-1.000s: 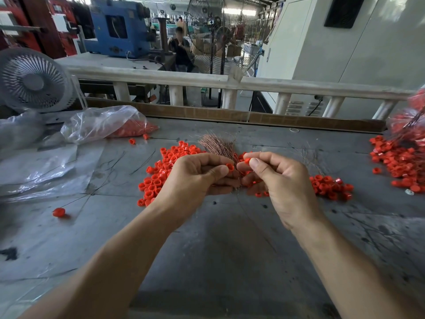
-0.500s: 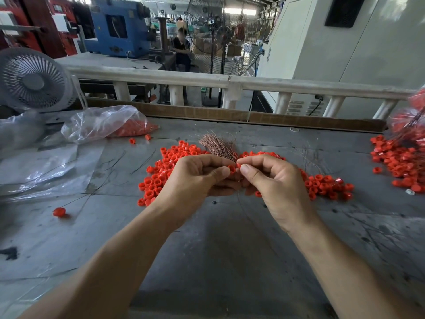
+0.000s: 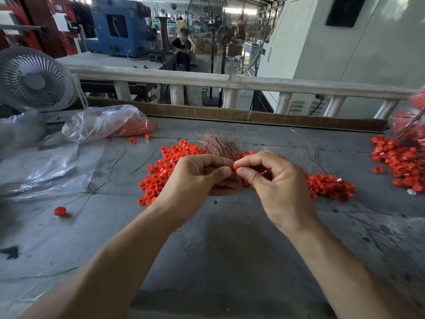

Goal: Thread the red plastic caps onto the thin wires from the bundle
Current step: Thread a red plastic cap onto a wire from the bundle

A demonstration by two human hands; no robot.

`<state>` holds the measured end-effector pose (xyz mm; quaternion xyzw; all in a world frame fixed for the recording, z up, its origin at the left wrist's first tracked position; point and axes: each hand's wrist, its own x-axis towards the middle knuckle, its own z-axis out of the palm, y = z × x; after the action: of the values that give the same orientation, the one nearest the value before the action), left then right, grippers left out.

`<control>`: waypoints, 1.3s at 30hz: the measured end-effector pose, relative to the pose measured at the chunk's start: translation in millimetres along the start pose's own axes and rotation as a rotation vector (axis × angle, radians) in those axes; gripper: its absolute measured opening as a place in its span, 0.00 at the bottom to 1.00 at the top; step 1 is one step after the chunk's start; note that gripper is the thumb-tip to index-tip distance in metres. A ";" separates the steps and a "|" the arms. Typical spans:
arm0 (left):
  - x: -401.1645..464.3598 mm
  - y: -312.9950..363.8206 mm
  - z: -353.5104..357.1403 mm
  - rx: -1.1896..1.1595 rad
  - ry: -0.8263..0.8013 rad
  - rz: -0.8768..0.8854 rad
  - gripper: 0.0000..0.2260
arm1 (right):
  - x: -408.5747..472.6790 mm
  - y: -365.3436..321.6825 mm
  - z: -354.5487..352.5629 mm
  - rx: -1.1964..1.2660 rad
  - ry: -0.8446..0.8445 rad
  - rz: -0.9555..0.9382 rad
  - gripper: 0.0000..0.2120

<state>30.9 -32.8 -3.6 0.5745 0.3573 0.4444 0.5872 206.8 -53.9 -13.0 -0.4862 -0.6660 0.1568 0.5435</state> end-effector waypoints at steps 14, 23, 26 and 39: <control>0.5 -4.0 0.8 0.088 0.007 0.036 0.07 | 0.6 -2.1 1.1 -0.097 -0.018 -0.071 0.06; -0.8 -3.2 -1.1 0.067 0.001 0.024 0.07 | -0.2 -4.3 2.1 -0.127 -0.029 -0.103 0.07; -0.8 -3.0 -1.3 0.073 -0.006 0.017 0.07 | 0.0 -4.9 1.7 -0.135 -0.033 -0.109 0.07; -0.6 -1.7 -1.6 0.105 0.038 0.020 0.06 | -1.6 -7.9 3.0 -0.299 -0.079 -0.157 0.08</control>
<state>29.5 -32.7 -5.5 0.5995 0.3856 0.4418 0.5448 200.4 -58.0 -9.1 -0.5017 -0.7388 0.0322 0.4489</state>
